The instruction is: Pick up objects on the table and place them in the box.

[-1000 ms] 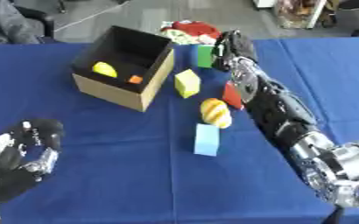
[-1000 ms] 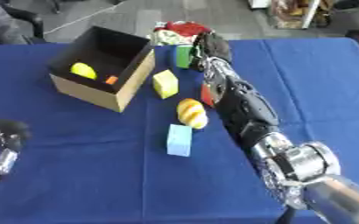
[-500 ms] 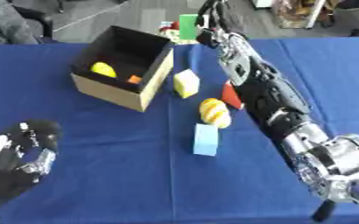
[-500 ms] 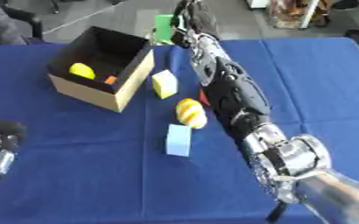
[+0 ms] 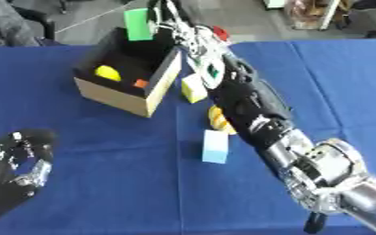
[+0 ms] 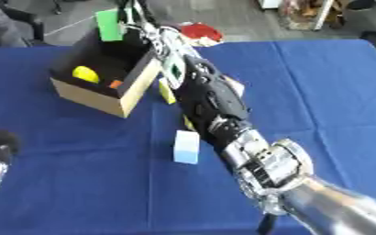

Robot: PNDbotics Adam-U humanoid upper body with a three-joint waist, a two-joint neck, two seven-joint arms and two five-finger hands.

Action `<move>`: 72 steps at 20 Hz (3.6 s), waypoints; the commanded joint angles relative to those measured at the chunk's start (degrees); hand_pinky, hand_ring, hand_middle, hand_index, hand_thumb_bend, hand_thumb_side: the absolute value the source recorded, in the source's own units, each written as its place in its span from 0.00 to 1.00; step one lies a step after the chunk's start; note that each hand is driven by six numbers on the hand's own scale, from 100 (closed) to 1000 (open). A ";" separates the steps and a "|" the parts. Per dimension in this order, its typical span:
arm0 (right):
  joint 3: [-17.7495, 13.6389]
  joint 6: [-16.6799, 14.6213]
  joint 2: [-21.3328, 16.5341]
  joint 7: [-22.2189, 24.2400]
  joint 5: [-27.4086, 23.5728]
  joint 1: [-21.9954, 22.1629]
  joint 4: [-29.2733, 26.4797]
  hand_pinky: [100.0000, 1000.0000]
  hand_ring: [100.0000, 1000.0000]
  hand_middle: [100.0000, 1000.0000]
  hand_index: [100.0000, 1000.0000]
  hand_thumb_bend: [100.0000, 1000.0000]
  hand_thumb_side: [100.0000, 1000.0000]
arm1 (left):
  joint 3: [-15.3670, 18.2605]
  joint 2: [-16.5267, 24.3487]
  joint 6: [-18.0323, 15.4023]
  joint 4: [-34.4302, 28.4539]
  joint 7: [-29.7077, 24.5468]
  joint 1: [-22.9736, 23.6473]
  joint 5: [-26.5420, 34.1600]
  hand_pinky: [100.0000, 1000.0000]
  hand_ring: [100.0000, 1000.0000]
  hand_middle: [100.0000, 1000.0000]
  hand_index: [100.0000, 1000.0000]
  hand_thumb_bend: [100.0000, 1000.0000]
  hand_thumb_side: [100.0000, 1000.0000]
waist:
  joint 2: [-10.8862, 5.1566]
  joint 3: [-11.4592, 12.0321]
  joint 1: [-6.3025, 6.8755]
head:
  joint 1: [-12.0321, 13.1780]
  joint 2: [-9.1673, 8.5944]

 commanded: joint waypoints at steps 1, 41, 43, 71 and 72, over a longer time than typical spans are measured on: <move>0.43 -0.17 1.59 2.98 4.50 0.04 1.61 0.80 0.60 0.50 0.65 0.05 0.00 | -0.09 0.06 -0.09 -1.00 -0.23 -0.42 0.41 0.71 0.65 0.62 0.69 0.01 0.17 | -0.59 0.10 0.25 | -0.26 0.20; 2.50 -13.36 -11.01 38.92 7.84 5.31 0.42 0.93 0.87 0.87 0.93 0.33 0.04 | 1.12 0.74 -0.05 -0.87 0.94 0.39 -0.46 0.71 0.64 0.62 0.70 0.00 0.18 | -1.25 -4.11 0.17 | 2.58 0.23; 1.89 -13.07 -10.24 37.35 9.00 5.20 1.21 0.94 0.87 0.87 0.93 0.33 0.04 | 1.06 0.69 -0.05 -0.88 0.88 0.39 -0.44 0.71 0.64 0.62 0.70 0.00 0.18 | -1.22 -4.02 0.21 | 2.47 0.23; 0.44 -10.44 -7.91 6.76 28.53 4.21 -0.52 0.79 0.64 0.36 0.45 0.18 0.00 | 0.93 0.48 0.33 -0.79 1.03 0.53 -0.13 0.71 0.63 0.62 0.70 0.00 0.20 | -1.26 -3.35 0.08 | 1.14 0.23; 0.48 -10.54 -8.37 6.37 27.61 3.65 -1.81 0.79 0.63 0.35 0.45 0.17 0.00 | 0.91 0.50 0.34 -0.79 1.02 0.55 -0.14 0.71 0.63 0.62 0.70 0.00 0.20 | -1.30 -3.35 0.03 | 1.09 0.23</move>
